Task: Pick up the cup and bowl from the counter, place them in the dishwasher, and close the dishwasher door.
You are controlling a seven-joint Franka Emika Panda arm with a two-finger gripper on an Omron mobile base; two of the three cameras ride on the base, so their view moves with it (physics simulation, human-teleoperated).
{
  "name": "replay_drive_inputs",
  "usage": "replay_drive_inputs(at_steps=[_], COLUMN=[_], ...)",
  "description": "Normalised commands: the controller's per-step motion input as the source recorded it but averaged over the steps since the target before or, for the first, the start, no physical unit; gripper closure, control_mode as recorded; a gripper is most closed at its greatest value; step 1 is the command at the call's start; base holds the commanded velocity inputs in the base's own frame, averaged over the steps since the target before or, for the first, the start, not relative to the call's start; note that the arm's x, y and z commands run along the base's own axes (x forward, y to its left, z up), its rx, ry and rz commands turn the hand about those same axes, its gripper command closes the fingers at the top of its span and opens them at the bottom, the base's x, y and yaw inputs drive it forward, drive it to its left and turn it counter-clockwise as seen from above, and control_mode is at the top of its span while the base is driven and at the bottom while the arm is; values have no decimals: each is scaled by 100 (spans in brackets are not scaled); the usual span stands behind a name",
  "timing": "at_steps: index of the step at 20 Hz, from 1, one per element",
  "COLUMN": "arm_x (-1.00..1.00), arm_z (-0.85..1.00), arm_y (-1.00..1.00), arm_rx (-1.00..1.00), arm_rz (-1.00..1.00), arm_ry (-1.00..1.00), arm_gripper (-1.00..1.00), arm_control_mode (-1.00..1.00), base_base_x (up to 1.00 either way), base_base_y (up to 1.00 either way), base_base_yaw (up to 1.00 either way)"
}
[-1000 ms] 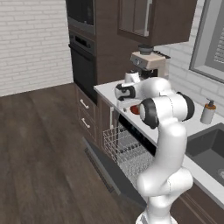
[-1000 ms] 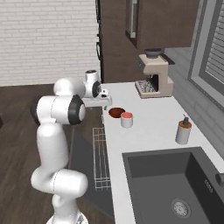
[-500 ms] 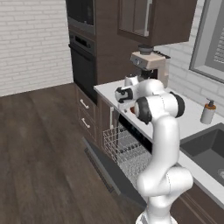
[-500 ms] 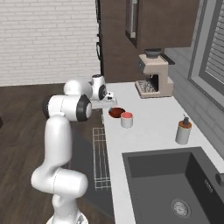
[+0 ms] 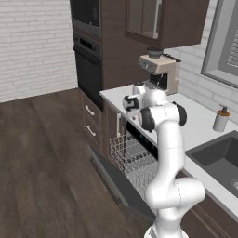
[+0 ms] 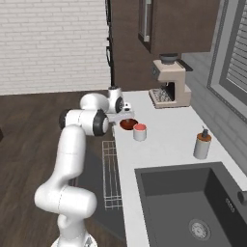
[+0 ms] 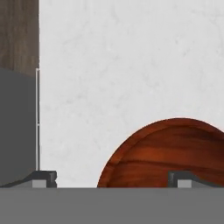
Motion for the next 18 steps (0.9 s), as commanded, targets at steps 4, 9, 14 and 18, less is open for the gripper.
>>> replay_drive_inputs(at_steps=[4, 9, 14, 18], arm_x=[31, 3, -3, -32], arm_z=[-25, -34, -18, -3], arm_y=[-21, 0, 0, 0], arm_rx=[0, -8, -1, 0], arm_rz=[14, 14, 9, 0], arm_ry=[0, -1, 0, 0], arm_gripper=[-100, 100, 100, 100], arm_control_mode=[-100, -100, -100, -100], base_base_x=[0, 0, 0, 0], base_base_y=[0, 0, 0, 0], base_base_yaw=[0, 0, 0, 0])
